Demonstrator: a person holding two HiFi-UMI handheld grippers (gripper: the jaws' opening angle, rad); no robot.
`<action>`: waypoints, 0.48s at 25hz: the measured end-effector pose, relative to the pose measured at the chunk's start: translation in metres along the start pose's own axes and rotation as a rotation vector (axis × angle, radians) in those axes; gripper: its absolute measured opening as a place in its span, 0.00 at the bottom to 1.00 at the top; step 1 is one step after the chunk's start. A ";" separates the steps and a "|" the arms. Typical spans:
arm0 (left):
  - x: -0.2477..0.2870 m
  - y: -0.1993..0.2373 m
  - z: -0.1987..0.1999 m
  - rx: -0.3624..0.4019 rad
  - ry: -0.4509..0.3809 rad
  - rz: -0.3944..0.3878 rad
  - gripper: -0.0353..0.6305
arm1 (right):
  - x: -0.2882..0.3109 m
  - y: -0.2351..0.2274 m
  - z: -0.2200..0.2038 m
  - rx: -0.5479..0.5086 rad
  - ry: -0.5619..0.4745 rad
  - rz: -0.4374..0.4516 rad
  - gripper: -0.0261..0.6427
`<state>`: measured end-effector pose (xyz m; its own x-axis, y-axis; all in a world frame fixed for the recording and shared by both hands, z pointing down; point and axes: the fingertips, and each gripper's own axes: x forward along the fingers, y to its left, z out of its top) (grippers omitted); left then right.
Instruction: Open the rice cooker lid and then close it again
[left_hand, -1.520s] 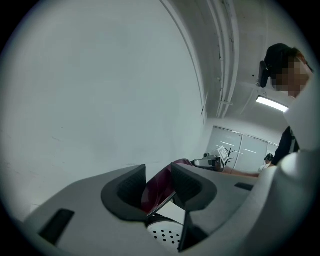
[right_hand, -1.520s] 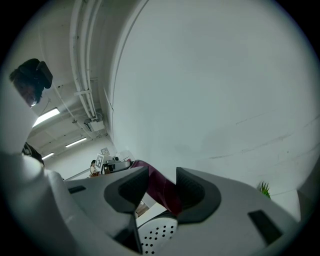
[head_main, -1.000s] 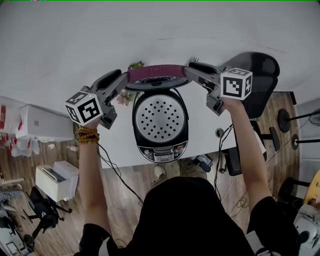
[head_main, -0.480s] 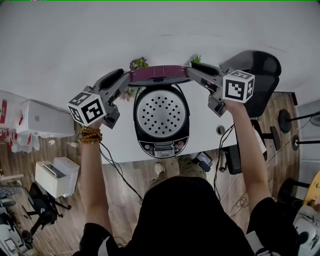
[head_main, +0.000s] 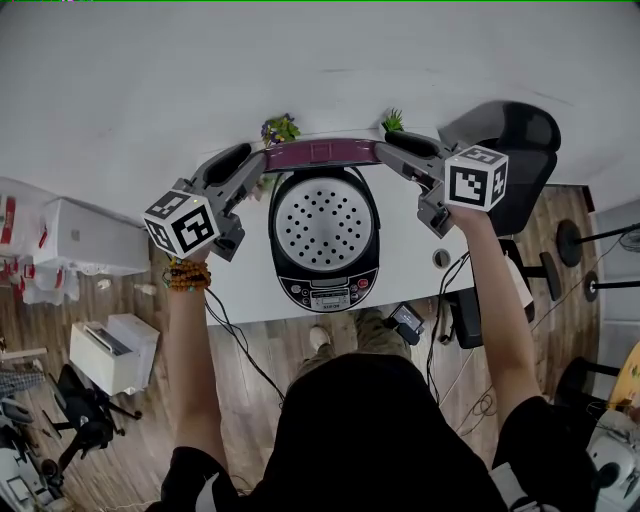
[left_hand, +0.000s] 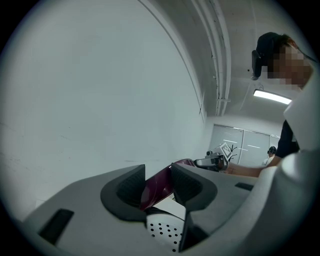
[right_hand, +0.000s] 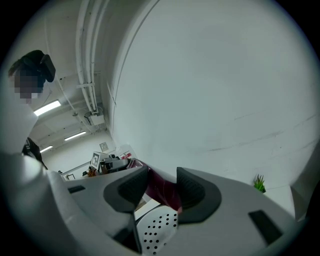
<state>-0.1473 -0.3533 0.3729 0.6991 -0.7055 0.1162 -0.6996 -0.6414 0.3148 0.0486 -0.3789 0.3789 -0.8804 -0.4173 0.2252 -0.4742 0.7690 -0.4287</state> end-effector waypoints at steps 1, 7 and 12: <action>-0.001 0.000 -0.001 0.000 -0.004 0.003 0.29 | 0.000 0.000 -0.001 -0.002 0.000 -0.002 0.32; -0.005 -0.004 -0.005 -0.002 -0.021 0.011 0.29 | -0.003 0.005 -0.005 -0.010 0.003 -0.008 0.32; -0.010 -0.009 -0.010 0.005 -0.031 0.019 0.30 | -0.006 0.010 -0.012 -0.022 0.004 -0.013 0.32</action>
<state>-0.1462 -0.3375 0.3785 0.6807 -0.7267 0.0927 -0.7136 -0.6291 0.3082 0.0494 -0.3629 0.3839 -0.8743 -0.4254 0.2336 -0.4852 0.7740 -0.4068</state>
